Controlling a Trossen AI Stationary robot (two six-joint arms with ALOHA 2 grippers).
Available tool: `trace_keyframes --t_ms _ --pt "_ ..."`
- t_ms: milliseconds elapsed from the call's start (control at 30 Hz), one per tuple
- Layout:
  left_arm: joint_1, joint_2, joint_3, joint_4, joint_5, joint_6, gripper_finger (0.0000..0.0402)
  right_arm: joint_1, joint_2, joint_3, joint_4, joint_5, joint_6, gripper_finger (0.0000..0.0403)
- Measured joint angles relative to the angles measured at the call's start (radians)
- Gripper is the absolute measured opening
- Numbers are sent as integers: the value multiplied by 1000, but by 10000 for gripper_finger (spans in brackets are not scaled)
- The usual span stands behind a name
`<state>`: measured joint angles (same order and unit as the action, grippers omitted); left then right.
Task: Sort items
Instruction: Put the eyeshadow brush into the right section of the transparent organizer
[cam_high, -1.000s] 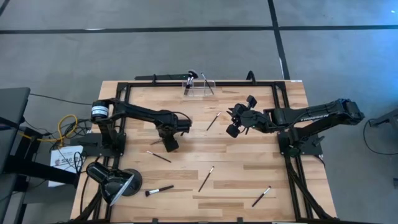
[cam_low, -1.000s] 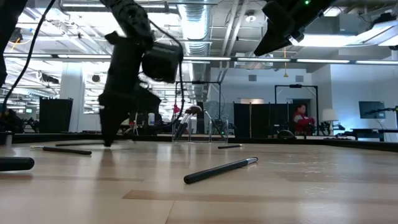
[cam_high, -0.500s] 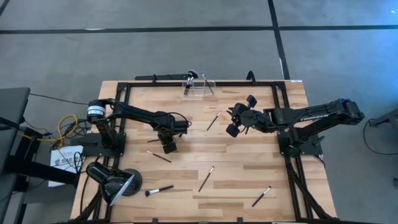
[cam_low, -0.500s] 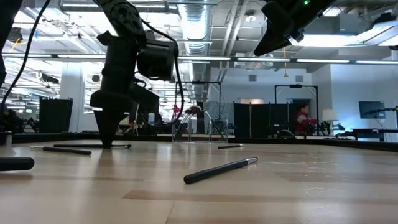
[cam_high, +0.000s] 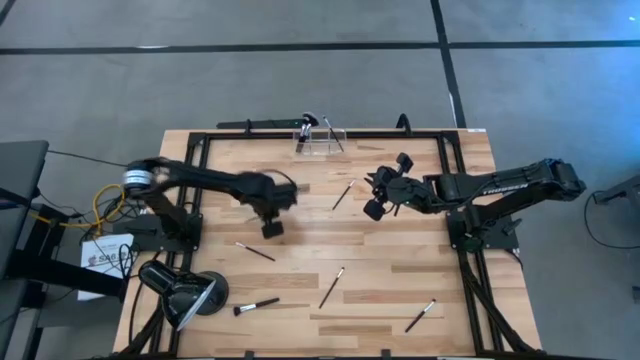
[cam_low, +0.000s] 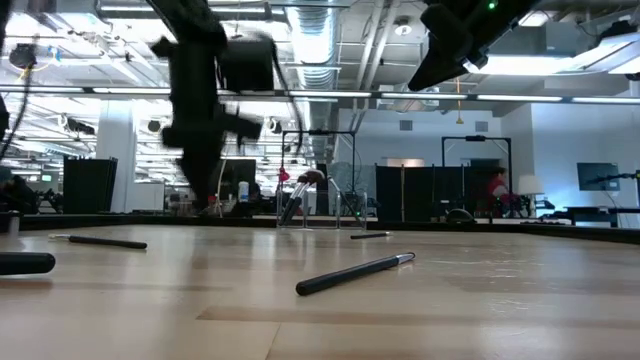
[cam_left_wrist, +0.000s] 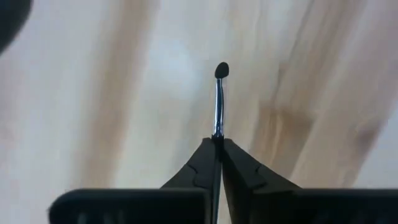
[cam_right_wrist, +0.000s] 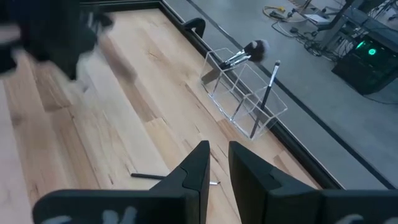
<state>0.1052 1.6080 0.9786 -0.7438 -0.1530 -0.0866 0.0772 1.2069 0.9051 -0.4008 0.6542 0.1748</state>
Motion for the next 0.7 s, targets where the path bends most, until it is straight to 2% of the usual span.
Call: trace_keyframes --t_ms 100,300,400,533,633,700 --pt "7 -117 -52 162 18 29 12 -1 40 0 5 -1 -11 52" --pt "27 -325 -281 704 150 60 12 -1 162 -1 128 -81 -113 52" --pt "45 -391 -421 993 222 65 12 6 221 -1 302 -155 -196 52" --pt "78 -427 -596 1376 305 56 15 14 306 0 570 -308 -285 52" --pt "98 -438 -672 1590 362 53 14 -4 364 0 726 -395 -303 54" --pt "105 -431 -697 1674 387 51 13 -23 393 -1 825 -448 -288 60"
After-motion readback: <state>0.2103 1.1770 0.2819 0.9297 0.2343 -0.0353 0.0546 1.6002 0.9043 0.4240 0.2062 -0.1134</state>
